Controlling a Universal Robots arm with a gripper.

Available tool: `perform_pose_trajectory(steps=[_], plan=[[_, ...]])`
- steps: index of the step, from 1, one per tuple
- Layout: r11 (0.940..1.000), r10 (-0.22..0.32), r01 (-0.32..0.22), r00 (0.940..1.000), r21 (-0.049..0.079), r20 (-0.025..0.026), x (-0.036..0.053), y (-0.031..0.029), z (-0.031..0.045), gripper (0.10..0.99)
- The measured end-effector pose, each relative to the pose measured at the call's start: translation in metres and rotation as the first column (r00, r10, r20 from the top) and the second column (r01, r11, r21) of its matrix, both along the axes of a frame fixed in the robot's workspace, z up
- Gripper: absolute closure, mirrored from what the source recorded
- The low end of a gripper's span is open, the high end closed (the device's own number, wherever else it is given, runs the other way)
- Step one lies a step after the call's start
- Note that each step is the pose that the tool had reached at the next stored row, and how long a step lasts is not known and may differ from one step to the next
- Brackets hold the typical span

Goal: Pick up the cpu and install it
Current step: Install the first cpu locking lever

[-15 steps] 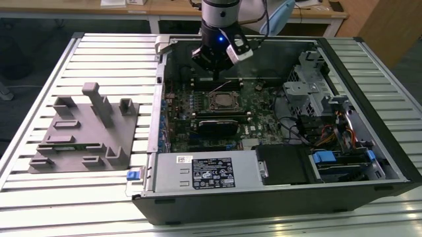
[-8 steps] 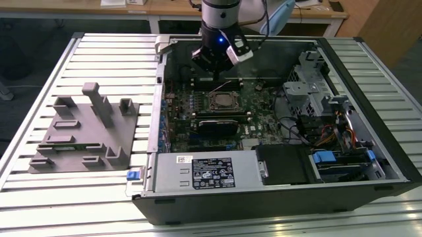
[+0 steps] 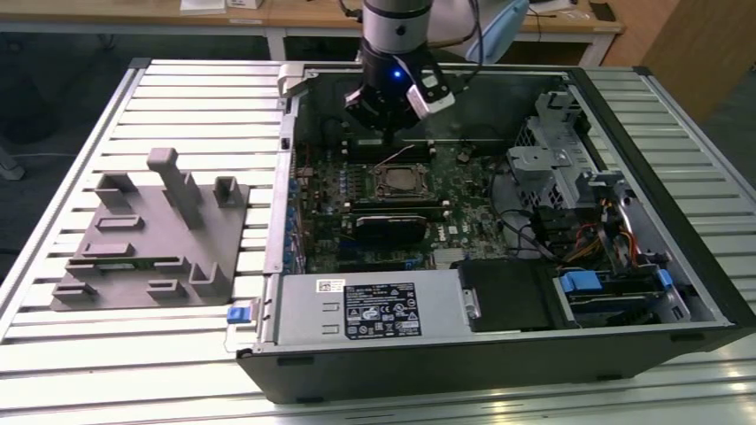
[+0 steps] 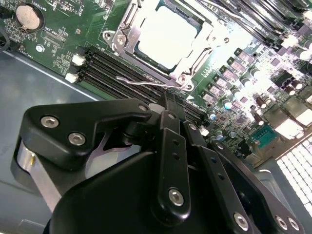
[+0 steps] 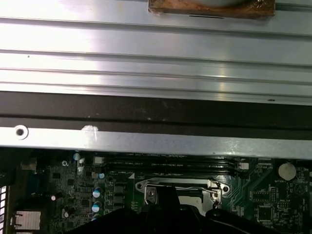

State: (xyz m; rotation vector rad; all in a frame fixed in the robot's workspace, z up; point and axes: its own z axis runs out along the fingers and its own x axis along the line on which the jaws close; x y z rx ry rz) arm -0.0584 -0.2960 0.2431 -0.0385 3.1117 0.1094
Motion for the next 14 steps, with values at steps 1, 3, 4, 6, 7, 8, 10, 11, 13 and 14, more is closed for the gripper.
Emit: perform_pose_trajectory(steps=[1,3,4,6,7,8,10,11,13,14], plan=[[1.0000,0.000,0.000,1.0000,0.000,0.0000,0.0011,0.0000,-0.0007,0.980],[1.0000,0.000,0.000,1.0000,0.000,-0.0001,0.0035,0.0001,-0.0019,0.980],[1.0000,0.000,0.000,1.0000,0.000,0.0000,0.0045,0.0005,-0.0024,0.980],[1.0000,0.000,0.000,1.0000,0.000,-0.0001,0.0057,0.0025,-0.0033,0.980],[1.0000,0.000,0.000,1.0000,0.000,0.0000,0.0064,0.0034,-0.0037,0.980],[1.0000,0.000,0.000,1.0000,0.000,0.0000,0.0070,0.0043,-0.0042,0.980],[1.0000,0.000,0.000,1.0000,0.000,0.0001,0.0085,0.0049,-0.0053,0.980],[1.0000,0.000,0.000,1.0000,0.000,0.0001,0.0093,0.0049,-0.0059,0.980],[1.0000,0.000,0.000,1.0000,0.000,0.0000,0.0108,0.0049,-0.0068,0.980],[1.0000,0.000,0.000,1.0000,0.000,-0.0001,0.0115,0.0049,-0.0072,0.980]])
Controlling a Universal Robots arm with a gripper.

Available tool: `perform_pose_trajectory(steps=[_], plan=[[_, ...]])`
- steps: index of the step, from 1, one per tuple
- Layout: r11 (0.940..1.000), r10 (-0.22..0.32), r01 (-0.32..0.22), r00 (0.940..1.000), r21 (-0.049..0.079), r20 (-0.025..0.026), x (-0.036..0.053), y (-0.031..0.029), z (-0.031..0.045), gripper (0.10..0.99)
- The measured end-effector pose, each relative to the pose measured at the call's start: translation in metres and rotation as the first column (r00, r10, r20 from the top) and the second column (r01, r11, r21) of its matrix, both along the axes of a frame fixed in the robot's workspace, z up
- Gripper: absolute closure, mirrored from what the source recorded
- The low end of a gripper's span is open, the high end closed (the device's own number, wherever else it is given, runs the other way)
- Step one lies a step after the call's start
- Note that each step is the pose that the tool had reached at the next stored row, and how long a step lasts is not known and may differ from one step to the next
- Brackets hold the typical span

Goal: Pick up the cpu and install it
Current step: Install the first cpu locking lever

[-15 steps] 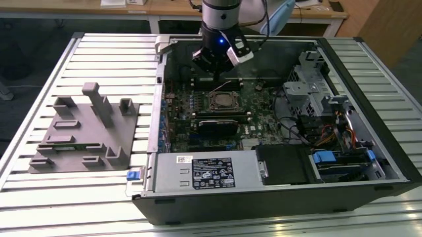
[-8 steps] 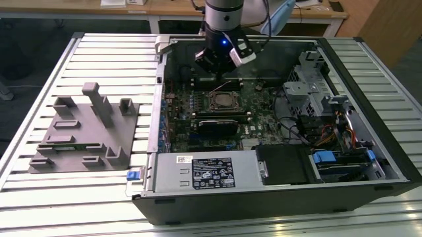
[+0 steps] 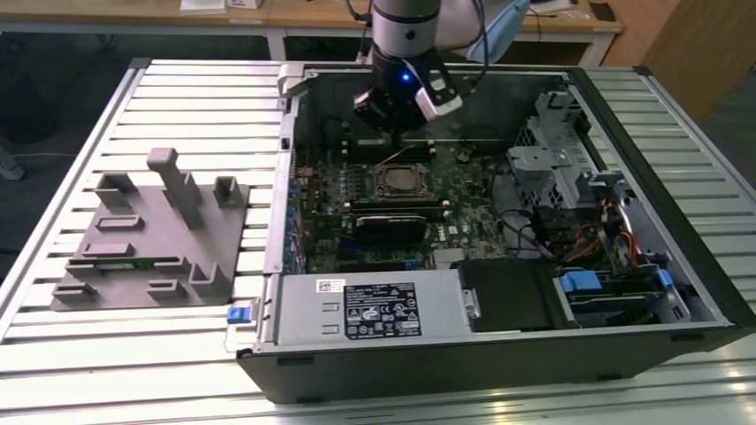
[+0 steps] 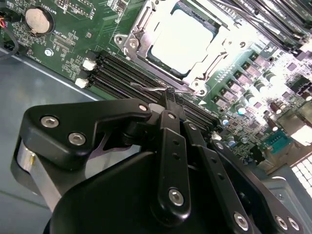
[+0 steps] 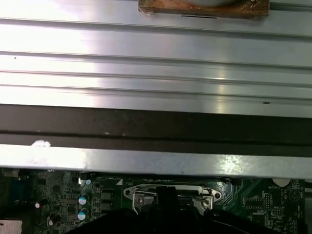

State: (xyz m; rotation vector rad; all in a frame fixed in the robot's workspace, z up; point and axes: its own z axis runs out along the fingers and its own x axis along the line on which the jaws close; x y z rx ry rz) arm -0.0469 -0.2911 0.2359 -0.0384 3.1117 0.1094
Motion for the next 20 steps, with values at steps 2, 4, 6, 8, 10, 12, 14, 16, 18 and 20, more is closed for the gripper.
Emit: perform_pose_trajectory(steps=[2,4,6,8,10,12,14,16,18,20], plan=[[1.0000,0.000,0.000,1.0000,0.000,0.0000,0.0012,0.0000,-0.0006,0.980],[1.0000,0.000,0.000,1.0000,0.000,0.0001,0.0023,0.0000,-0.0011,0.980],[1.0000,0.000,0.000,1.0000,0.000,0.0001,0.0030,0.0000,-0.0016,0.980],[1.0000,0.000,0.000,1.0000,0.000,0.0001,0.0036,0.0000,-0.0023,0.980],[1.0000,0.000,0.000,1.0000,0.000,0.0001,0.0045,0.0000,-0.0035,0.980],[1.0000,0.000,0.000,1.0000,0.000,0.0000,0.0051,0.0000,-0.0045,0.980],[1.0000,0.000,0.000,1.0000,0.000,-0.0001,0.0063,0.0000,-0.0051,0.980],[1.0000,0.000,0.000,1.0000,0.000,0.0001,0.0071,0.0000,-0.0058,0.980],[1.0000,0.000,0.000,1.0000,0.000,0.0001,0.0073,0.0000,-0.0067,0.980],[1.0000,0.000,0.000,1.0000,0.001,0.0001,0.0080,0.0001,-0.0078,0.980]])
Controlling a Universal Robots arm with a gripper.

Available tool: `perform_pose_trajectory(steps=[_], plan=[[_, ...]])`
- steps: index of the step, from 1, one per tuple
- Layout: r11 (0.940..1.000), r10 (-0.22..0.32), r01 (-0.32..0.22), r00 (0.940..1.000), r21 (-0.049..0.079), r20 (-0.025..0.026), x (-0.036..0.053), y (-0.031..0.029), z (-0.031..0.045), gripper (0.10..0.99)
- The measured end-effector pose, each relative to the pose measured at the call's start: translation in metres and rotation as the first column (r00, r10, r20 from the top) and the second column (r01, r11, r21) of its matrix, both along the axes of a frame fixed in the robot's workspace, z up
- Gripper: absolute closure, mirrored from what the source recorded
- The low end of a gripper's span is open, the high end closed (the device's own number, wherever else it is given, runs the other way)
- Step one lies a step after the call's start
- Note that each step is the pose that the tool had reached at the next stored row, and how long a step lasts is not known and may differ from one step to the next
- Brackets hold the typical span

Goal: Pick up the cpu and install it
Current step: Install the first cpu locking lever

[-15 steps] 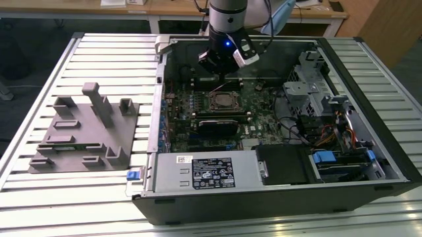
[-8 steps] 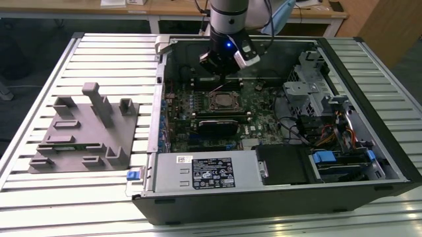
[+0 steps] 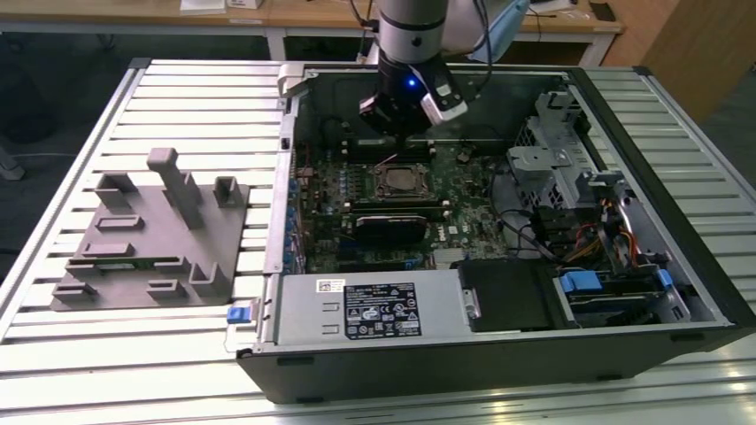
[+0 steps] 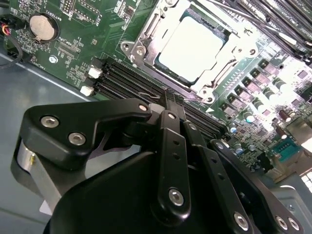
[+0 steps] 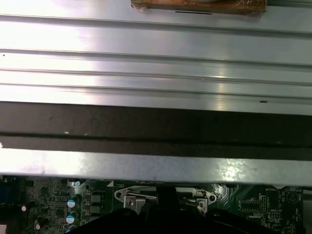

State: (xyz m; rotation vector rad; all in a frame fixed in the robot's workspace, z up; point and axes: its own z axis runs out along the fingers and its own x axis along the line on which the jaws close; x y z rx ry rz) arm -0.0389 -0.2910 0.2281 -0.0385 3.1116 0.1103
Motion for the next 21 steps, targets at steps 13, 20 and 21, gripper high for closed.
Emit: perform_pose_trajectory(steps=[13,20,21], plan=[[1.0000,0.000,0.000,1.0000,0.000,-0.0037,0.0074,0.0000,-0.0094,0.980],[1.0000,-0.001,0.001,0.9999,0.000,-0.0108,0.0110,0.0000,-0.0140,0.980],[1.0000,-0.001,0.001,0.9999,0.000,-0.0117,0.0115,0.0000,-0.0148,0.980]])
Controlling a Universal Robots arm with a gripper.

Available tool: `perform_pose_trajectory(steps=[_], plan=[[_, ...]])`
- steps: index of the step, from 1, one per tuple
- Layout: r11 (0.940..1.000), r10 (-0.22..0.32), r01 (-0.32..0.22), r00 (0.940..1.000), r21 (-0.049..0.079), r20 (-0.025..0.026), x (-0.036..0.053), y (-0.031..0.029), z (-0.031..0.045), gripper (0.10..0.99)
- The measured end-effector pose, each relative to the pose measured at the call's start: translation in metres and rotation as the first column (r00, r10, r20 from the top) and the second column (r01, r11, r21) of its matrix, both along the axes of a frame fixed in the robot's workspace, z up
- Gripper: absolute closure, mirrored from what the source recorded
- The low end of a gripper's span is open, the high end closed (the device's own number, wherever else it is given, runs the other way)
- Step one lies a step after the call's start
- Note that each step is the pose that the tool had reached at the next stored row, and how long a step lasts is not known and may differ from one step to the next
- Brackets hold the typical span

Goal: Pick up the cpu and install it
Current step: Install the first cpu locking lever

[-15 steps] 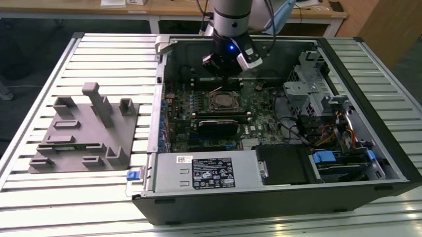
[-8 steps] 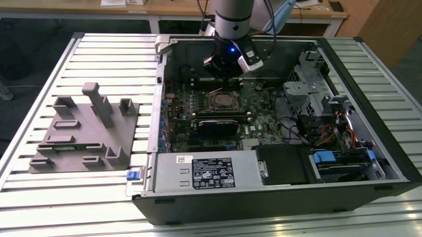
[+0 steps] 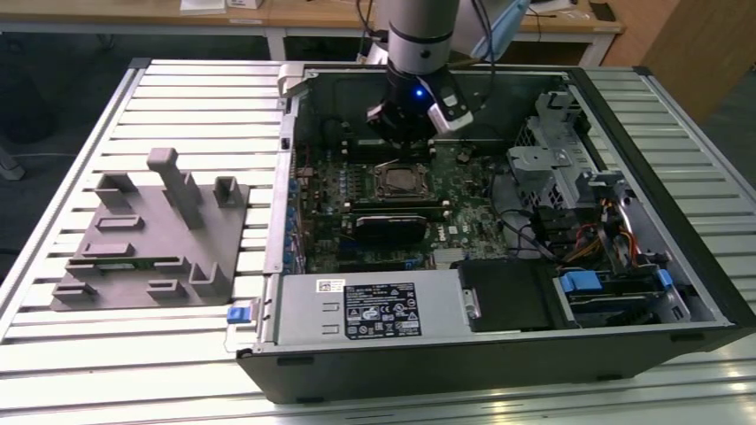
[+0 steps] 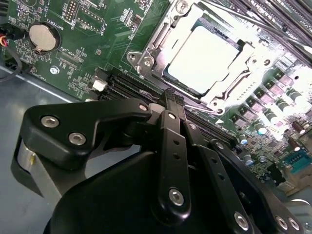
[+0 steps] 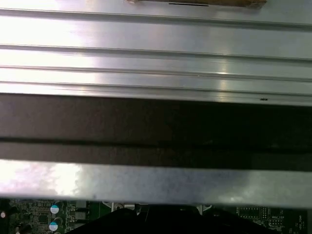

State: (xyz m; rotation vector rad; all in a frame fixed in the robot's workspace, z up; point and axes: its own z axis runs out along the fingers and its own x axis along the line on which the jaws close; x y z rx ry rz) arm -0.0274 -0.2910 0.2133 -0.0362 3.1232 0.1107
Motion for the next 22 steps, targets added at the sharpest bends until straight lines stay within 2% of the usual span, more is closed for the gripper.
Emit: perform_pose_trajectory(steps=[7,22], plan=[[1.0000,0.000,0.000,1.0000,0.000,-0.0020,0.0029,0.0000,-0.0051,0.980],[1.0000,0.000,0.000,1.0000,0.002,-0.0025,0.0083,0.0000,-0.0122,0.980]])
